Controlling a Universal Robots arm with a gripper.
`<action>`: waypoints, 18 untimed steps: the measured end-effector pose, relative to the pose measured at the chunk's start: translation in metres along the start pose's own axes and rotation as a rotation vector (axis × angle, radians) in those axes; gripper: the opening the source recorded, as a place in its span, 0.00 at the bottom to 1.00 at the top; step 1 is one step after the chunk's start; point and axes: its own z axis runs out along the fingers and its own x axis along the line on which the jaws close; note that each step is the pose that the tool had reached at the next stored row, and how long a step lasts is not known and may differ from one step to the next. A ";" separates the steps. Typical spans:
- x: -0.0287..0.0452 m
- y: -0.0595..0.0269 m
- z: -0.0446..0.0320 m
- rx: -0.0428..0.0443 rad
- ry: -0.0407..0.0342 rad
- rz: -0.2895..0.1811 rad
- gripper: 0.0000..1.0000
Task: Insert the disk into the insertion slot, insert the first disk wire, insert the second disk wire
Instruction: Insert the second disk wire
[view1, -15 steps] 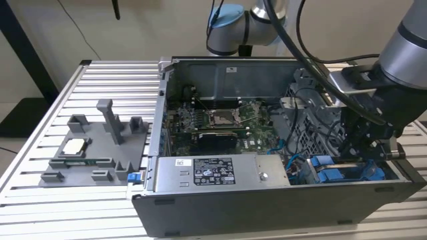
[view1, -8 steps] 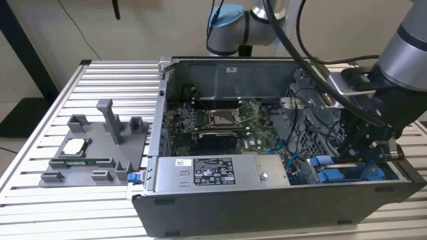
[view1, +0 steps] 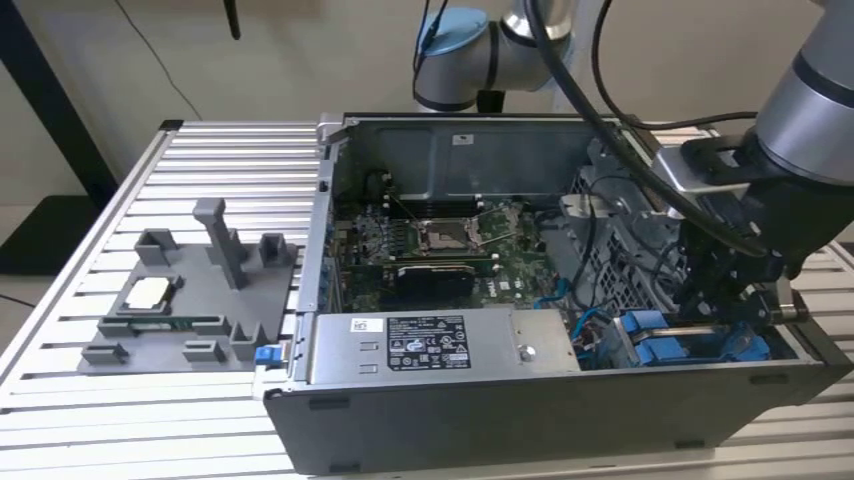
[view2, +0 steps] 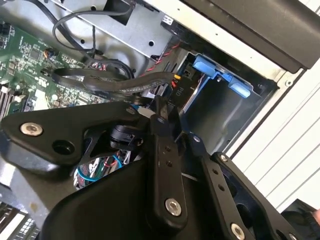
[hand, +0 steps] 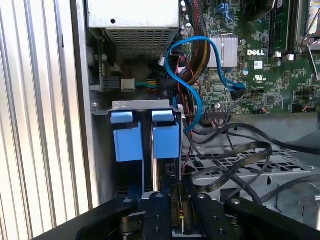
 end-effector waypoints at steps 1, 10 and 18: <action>-0.0001 -0.0001 -0.0014 -0.0004 -0.0001 0.000 0.24; -0.0012 -0.0046 -0.0110 -0.0130 0.0002 0.001 0.24; -0.0021 -0.0147 -0.0156 -0.0463 0.0018 0.004 0.24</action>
